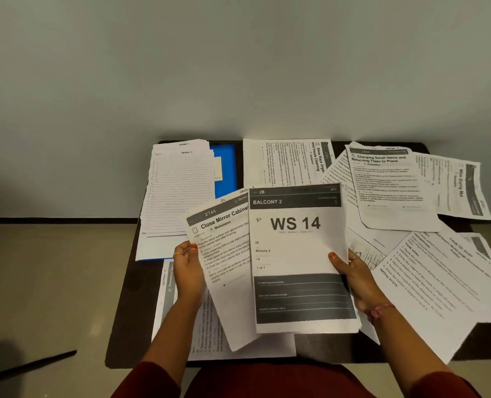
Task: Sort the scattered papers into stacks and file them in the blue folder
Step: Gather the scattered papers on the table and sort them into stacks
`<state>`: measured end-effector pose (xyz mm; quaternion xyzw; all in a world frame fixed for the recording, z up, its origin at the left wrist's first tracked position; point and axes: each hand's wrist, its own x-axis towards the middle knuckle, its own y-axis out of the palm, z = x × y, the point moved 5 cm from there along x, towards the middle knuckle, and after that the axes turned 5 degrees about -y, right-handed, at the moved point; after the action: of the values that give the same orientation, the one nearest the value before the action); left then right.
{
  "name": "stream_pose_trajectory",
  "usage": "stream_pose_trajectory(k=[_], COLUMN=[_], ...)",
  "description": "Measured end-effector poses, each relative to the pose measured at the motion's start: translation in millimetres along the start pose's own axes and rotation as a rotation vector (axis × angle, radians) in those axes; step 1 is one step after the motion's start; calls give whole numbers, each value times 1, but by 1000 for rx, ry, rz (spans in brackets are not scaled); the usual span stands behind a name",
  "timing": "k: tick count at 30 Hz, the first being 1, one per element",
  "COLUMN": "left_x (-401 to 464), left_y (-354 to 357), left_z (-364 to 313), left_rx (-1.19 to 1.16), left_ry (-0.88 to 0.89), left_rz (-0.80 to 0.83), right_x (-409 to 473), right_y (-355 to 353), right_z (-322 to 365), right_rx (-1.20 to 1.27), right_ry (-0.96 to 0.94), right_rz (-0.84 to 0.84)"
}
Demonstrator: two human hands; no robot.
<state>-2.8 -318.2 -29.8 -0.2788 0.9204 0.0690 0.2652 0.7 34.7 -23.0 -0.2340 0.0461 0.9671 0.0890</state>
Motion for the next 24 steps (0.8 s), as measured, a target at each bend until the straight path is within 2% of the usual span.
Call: stream_pose_trajectory(k=[8,17,24], left_x=[9,9,2], left_y=[10,14,18], left_z=[12,19,21], left_rx=[69,-7,123], left_ry=[-92,-221,-195], left_rz=[-9,59,79], right_x=[3,15,21], right_y=[44,78,88], right_z=[-12,-18,-13], right_rx=[-67,-270,-396], right_ry=[70,12,-51], right_rz=[154,222,279])
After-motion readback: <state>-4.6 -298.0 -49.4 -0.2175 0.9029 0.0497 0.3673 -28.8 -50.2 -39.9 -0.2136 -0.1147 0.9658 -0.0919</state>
